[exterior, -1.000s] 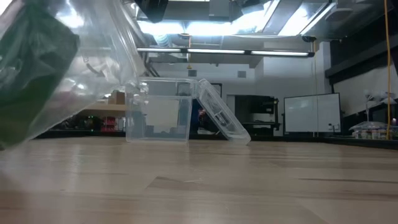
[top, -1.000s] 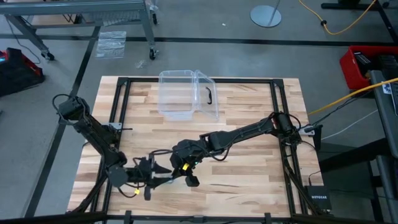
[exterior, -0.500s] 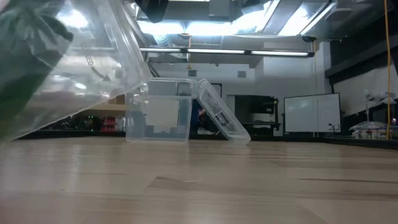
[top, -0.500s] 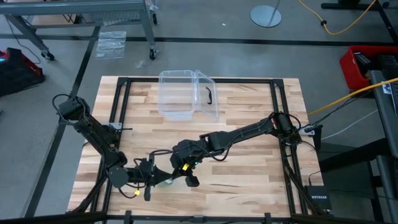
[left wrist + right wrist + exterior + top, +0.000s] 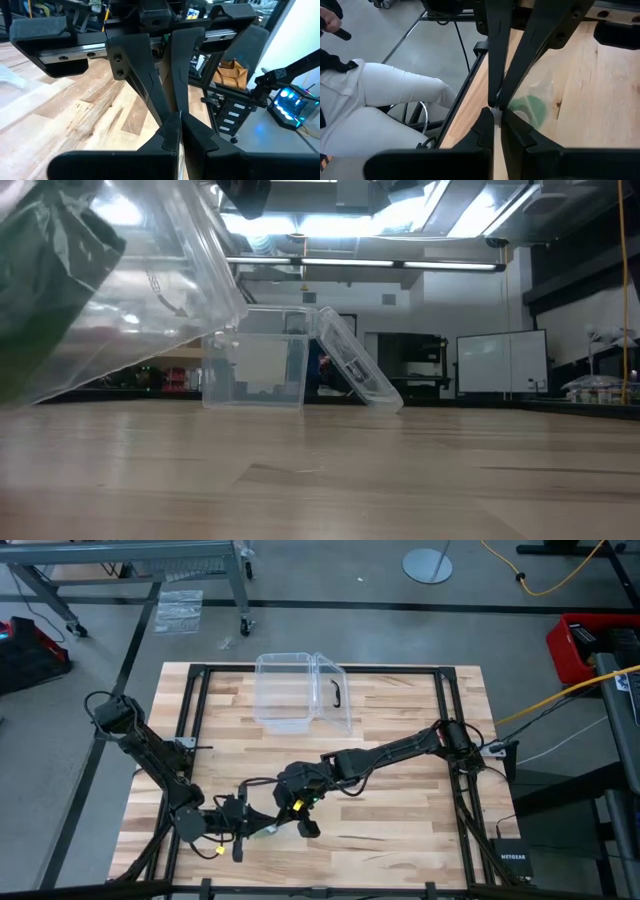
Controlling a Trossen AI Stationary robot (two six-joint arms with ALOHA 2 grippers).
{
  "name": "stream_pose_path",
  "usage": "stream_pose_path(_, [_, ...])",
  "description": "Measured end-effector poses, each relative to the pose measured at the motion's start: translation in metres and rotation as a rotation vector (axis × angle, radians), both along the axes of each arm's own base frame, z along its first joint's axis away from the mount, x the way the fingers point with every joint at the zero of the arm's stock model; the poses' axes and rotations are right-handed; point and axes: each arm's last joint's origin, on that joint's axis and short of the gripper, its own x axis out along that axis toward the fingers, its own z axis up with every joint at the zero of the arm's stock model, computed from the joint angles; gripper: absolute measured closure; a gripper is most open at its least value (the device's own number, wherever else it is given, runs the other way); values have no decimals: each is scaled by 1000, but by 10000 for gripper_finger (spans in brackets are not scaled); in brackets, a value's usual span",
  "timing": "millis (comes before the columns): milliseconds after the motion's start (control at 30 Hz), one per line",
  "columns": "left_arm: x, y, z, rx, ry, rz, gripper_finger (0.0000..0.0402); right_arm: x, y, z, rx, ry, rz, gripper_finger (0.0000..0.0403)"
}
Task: Roll bandage
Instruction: Close the transparent zip bag
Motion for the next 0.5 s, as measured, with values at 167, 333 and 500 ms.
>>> stream_pose_path(167, [-2,2,6,36,-13,-7,401,-1,0,1,-2,5,-1,386])
stream_pose_path(333, [-3,4,10,59,-20,-5,401,-1,0,2,-2,4,-1,386])
stream_pose_path(500, [-3,4,11,53,-26,4,401,-2,0,0,-5,18,0,386])
